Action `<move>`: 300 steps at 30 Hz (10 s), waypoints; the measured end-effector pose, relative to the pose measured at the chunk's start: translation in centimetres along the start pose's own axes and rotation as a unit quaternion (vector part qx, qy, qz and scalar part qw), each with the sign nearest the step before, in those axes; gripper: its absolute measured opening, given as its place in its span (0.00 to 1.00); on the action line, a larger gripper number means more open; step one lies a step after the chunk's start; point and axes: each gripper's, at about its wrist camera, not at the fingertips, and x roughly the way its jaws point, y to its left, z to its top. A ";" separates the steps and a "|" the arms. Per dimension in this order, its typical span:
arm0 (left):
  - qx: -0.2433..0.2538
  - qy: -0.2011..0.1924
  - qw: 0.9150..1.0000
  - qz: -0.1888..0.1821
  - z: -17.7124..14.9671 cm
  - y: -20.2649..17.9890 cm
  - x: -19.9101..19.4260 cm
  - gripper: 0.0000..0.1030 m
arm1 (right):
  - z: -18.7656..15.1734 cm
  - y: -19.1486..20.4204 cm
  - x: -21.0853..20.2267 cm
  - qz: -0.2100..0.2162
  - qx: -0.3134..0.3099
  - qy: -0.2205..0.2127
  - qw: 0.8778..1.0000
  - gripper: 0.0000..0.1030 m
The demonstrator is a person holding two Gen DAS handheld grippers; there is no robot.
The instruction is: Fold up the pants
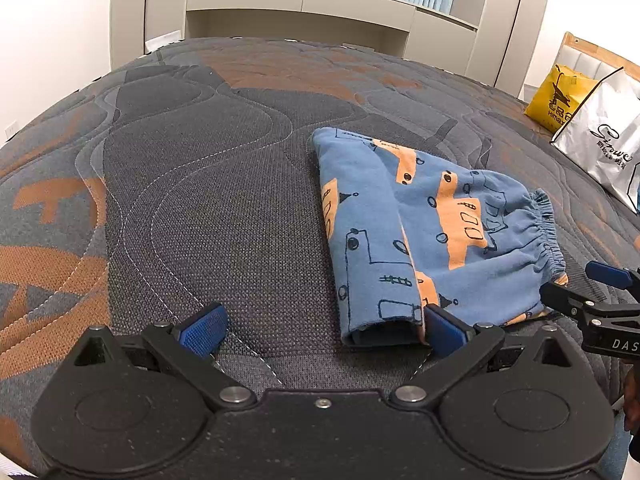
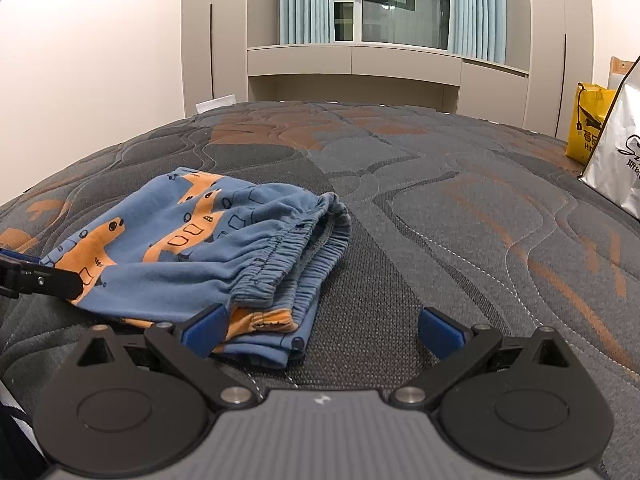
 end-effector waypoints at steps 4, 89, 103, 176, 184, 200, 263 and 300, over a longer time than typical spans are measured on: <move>0.001 0.000 1.000 0.001 0.0 -0.1 0.1 1.00 | 0.0 -0.1 0.0 0.000 0.000 0.000 1.000 1.00; -0.035 -0.021 0.999 0.005 4.1 -1.4 3.9 1.00 | 6.4 -2.9 9.1 0.150 0.090 0.031 0.984 1.00; -0.045 -0.029 0.999 -0.011 3.7 -0.6 3.5 0.99 | 6.5 -4.5 10.5 0.222 0.157 0.023 0.962 0.94; -0.116 -0.075 0.982 -0.129 3.3 1.6 1.1 0.24 | 5.2 -2.6 6.8 0.170 0.126 -0.055 0.976 0.20; -0.104 -0.091 0.983 -0.120 4.6 2.8 0.7 0.24 | 6.8 -0.8 6.9 0.171 0.117 -0.059 0.977 0.20; -0.127 -0.116 0.984 -0.053 13.4 10.8 4.8 0.24 | 17.7 6.7 17.3 0.206 0.064 -0.075 0.974 0.20; -0.035 -0.152 0.986 0.057 1.7 3.4 -7.3 0.99 | 7.2 5.8 -1.3 0.040 0.036 -0.153 0.987 1.00; -0.023 -0.190 0.976 0.107 -5.0 1.7 -7.3 0.99 | -2.4 7.8 -3.0 -0.022 0.029 -0.153 0.988 1.00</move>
